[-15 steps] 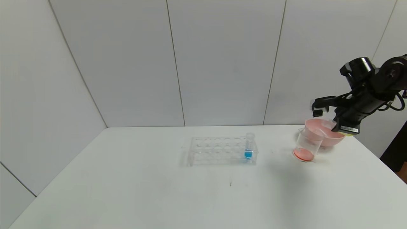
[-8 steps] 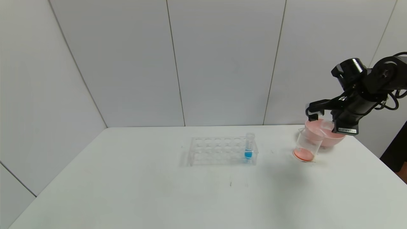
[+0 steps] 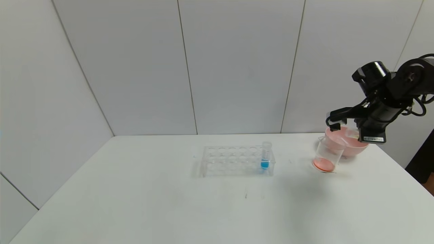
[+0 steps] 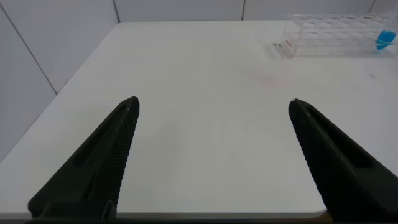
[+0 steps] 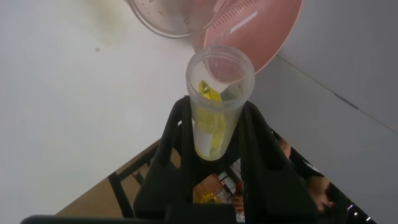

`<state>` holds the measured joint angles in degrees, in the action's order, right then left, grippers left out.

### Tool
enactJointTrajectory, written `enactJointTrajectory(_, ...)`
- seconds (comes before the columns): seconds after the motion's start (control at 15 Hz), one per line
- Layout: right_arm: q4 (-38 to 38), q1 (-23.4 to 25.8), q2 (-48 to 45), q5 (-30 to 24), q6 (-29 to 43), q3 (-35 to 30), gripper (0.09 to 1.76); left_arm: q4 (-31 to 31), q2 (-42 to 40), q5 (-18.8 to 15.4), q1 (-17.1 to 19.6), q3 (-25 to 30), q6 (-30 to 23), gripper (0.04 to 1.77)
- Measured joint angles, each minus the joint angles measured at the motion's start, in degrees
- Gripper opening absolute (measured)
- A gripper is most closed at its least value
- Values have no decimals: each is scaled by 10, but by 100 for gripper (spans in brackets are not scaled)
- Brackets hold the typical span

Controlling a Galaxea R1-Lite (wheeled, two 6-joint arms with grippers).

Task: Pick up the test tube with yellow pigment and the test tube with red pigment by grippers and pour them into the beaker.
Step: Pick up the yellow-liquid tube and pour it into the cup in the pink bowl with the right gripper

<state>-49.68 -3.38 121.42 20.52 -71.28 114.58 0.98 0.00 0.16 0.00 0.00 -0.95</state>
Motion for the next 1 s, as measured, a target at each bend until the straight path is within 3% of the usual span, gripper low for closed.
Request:
enactJointTrajectory(0.33,-6,-10,3,3,1,0,50,0,0,0,0,0,0,172)
enactJointTrajectory(0.8,5,-24,5,78,-22,0,50,0,0,0,0,0,0,172)
enactJointTrajectory(1.0,19,-31,12,85,-23,0,50,0,0,0,0,0,0,172)
